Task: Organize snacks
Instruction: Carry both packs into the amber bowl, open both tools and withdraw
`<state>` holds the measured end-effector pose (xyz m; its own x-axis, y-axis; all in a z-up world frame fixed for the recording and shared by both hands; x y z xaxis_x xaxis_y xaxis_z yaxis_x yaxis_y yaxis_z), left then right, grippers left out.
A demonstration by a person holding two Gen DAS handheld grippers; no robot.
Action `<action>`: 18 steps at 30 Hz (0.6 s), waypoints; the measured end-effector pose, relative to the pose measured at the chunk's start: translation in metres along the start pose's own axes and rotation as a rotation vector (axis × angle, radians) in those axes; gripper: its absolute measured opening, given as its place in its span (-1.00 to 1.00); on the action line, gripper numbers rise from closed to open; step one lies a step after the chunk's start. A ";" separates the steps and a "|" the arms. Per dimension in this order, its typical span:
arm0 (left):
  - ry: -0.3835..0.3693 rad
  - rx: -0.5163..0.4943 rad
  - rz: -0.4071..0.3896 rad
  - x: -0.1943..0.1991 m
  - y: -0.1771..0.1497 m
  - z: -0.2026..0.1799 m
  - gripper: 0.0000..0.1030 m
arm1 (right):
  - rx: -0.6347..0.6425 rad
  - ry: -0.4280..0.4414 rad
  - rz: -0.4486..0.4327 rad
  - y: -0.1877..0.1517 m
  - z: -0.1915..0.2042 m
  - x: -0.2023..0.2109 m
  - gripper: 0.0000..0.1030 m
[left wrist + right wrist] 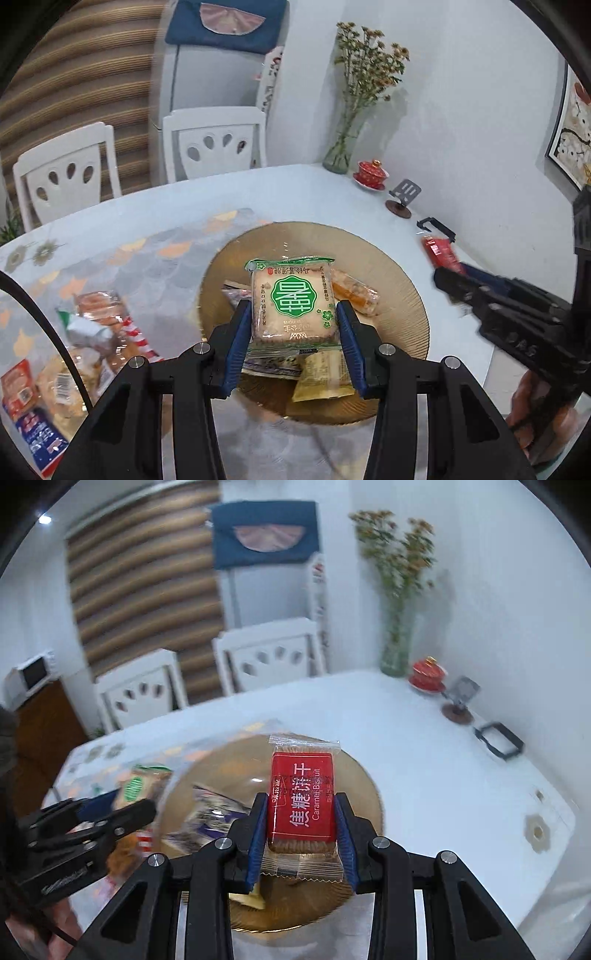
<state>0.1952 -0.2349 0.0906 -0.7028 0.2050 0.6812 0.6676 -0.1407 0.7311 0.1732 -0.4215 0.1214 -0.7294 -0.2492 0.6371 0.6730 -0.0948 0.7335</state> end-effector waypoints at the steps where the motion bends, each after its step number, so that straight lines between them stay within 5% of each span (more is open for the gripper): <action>1: -0.003 -0.003 0.013 -0.005 -0.001 -0.004 -0.16 | -0.018 0.019 0.018 -0.001 -0.002 -0.007 -0.35; 4: -0.007 0.010 0.046 -0.016 -0.003 -0.009 -0.12 | -0.041 0.025 0.050 -0.006 -0.005 -0.021 -0.35; 7: -0.019 0.044 0.063 -0.018 -0.003 -0.004 0.21 | -0.045 0.011 0.075 -0.010 -0.005 -0.026 -0.20; 9: -0.048 0.075 0.047 -0.011 -0.004 0.003 0.22 | -0.020 0.015 0.059 -0.010 -0.001 -0.020 0.08; 18: 0.048 0.040 -0.028 0.044 -0.027 0.035 0.22 | 0.032 0.038 0.034 -0.012 0.025 -0.002 0.08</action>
<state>0.1543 -0.1883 0.0996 -0.7315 0.1614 0.6624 0.6564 -0.0962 0.7483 0.1636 -0.3963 0.1174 -0.7004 -0.2878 0.6531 0.6929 -0.0545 0.7190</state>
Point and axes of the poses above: each gripper's, at about its wrist camera, not at the fingertips, and x roughly against the way its jaws point, z to its left, y to its top, the point moved 2 cm from there along -x, roughly the way its jaws point, and after that the axes turned 15 degrees about y, right-handed, at the moved point
